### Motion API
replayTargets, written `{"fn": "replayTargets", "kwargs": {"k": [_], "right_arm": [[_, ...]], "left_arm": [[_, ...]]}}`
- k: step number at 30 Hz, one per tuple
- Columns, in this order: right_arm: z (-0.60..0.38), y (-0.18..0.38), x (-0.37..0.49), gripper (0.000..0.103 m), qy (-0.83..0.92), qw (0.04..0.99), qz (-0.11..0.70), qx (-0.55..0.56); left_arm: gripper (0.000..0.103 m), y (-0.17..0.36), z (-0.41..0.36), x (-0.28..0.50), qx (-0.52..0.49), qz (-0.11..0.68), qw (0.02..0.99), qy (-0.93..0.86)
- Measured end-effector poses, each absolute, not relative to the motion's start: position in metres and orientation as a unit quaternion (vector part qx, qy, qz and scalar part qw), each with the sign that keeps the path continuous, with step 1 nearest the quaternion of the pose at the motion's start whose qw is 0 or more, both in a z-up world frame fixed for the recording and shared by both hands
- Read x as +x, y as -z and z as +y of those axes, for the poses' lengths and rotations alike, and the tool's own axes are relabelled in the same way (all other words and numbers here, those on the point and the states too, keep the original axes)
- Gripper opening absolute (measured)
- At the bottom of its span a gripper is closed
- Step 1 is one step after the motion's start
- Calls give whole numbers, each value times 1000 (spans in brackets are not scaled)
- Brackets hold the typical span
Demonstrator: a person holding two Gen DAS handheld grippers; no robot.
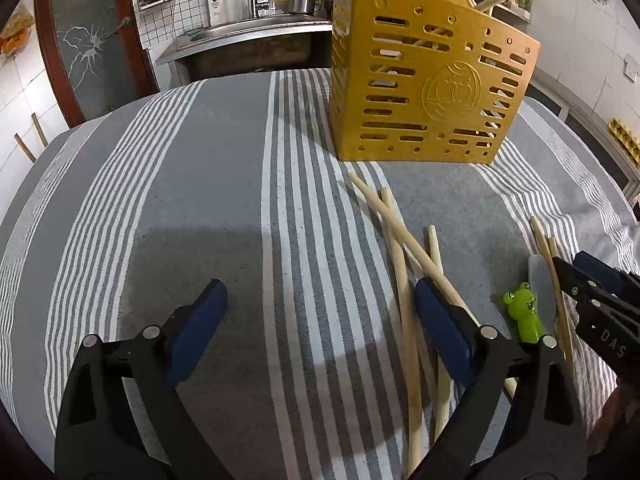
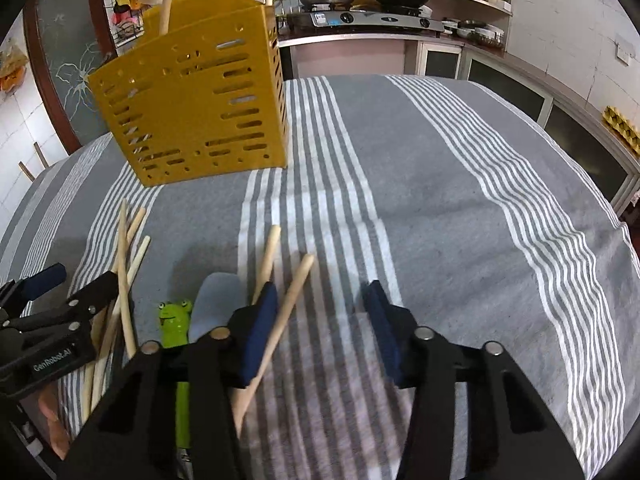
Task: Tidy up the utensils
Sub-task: 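Return the left tool to grasp a chopstick while the right tool grasps another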
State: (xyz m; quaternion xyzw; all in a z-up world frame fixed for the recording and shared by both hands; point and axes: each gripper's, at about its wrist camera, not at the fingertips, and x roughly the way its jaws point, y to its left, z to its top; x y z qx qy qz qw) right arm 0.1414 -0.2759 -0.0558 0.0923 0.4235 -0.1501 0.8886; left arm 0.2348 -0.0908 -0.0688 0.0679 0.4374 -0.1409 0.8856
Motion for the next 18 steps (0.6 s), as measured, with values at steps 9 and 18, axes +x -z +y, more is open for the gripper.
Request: {"fn": "replayTargets", "kwargs": {"k": [9, 18], "right_arm": [[-262, 53, 158, 12, 153, 879, 441, 98], [-268, 50, 174, 10, 140, 879, 446, 96]], "left_arm": [[83, 70, -101, 249, 74, 445, 881, 139], [41, 61, -119, 274, 81, 476, 862, 153]]}}
